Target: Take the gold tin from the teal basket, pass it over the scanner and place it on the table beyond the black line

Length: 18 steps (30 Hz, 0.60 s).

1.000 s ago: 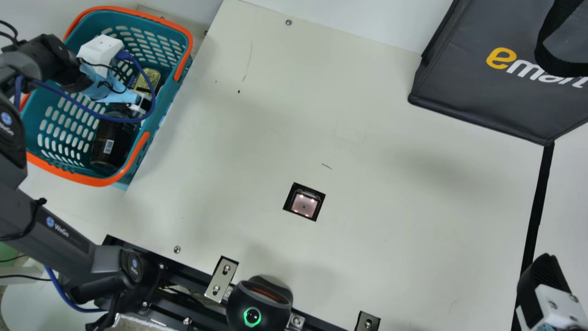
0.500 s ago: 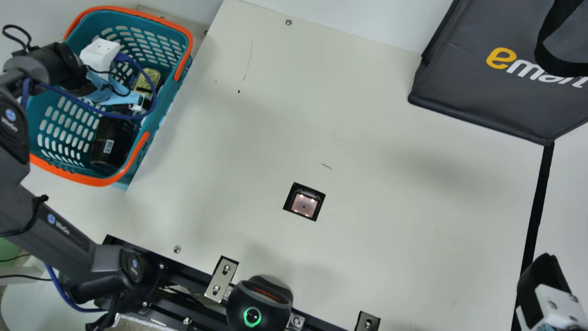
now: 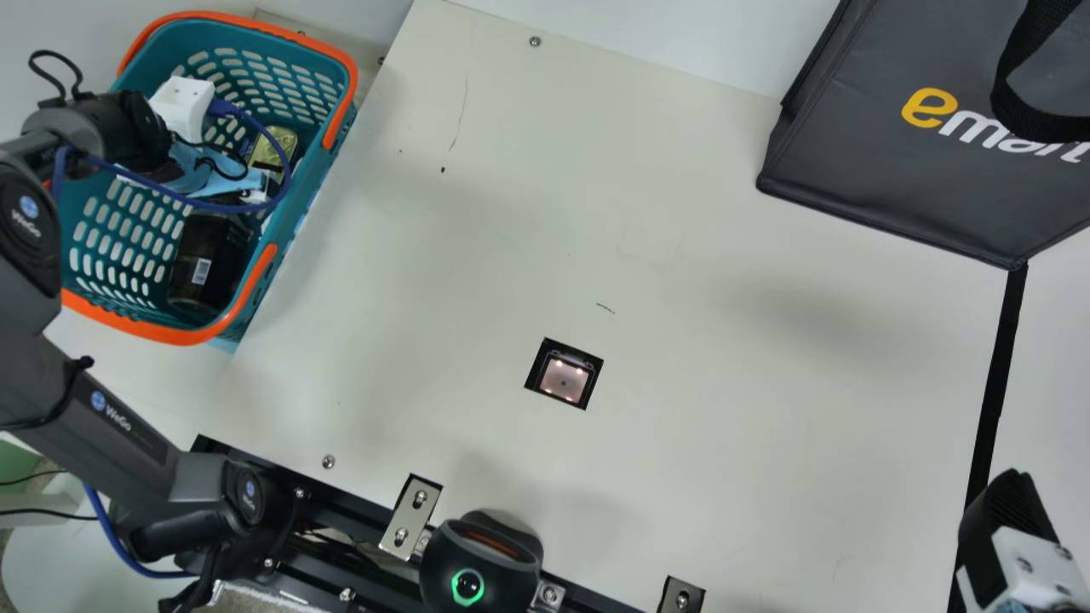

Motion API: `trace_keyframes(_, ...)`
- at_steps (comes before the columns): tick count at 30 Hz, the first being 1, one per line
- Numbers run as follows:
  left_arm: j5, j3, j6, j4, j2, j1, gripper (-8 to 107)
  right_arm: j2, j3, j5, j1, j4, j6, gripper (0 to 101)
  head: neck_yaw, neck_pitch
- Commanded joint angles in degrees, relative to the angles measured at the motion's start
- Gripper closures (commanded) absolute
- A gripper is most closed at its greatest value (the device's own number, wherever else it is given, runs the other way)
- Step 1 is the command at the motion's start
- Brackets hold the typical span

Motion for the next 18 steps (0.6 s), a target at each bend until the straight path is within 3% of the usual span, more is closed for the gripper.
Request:
trace_keyframes(1,-0.1,0.1,-1.1,0.3,0.1,-0.2,9,0.0,0.0,0.0,0.0,0.0,0.0,6,0.1,-1.7)
trace_keyframes(9,0.8,0.0,-0.7,-0.9,0.5,-0.5,9,0.0,0.0,0.0,0.0,0.0,0.0,6,0.1,-1.7)
trace_keyframes(18,3.9,-0.9,7.8,-8.8,0.4,0.6,9,0.0,0.0,0.0,0.0,0.0,0.0,6,0.1,-1.7)
